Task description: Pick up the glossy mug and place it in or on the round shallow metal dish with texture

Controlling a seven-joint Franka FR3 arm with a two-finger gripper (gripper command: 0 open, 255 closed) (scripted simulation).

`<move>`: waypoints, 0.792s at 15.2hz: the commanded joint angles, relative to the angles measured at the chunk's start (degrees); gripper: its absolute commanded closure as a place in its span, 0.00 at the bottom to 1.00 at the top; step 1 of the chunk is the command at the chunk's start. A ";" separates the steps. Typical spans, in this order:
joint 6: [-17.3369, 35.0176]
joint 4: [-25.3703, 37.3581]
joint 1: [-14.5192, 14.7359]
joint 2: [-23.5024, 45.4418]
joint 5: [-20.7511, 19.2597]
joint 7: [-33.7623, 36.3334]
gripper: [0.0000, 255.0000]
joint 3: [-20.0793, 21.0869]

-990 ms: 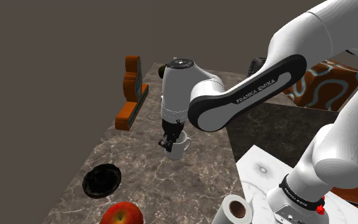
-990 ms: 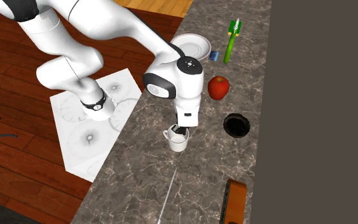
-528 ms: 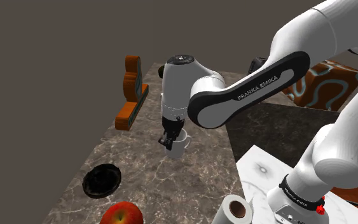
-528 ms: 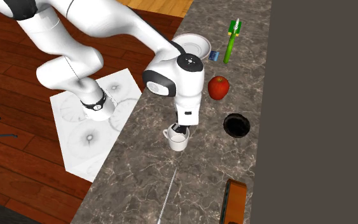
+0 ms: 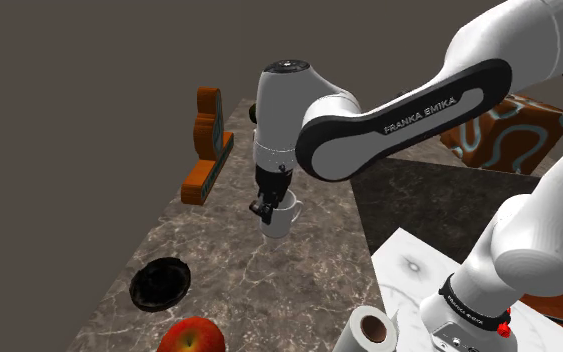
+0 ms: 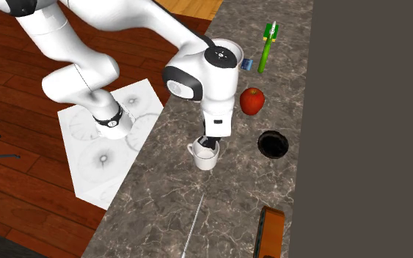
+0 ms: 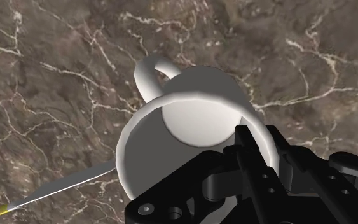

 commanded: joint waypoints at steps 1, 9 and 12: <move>-1.71 0.69 0.03 -1.19 0.79 -0.69 1.00 -0.17; -7.83 4.61 0.08 -3.78 2.34 -2.21 1.00 -0.72; -10.12 6.27 0.08 -4.50 2.72 -2.64 1.00 -0.92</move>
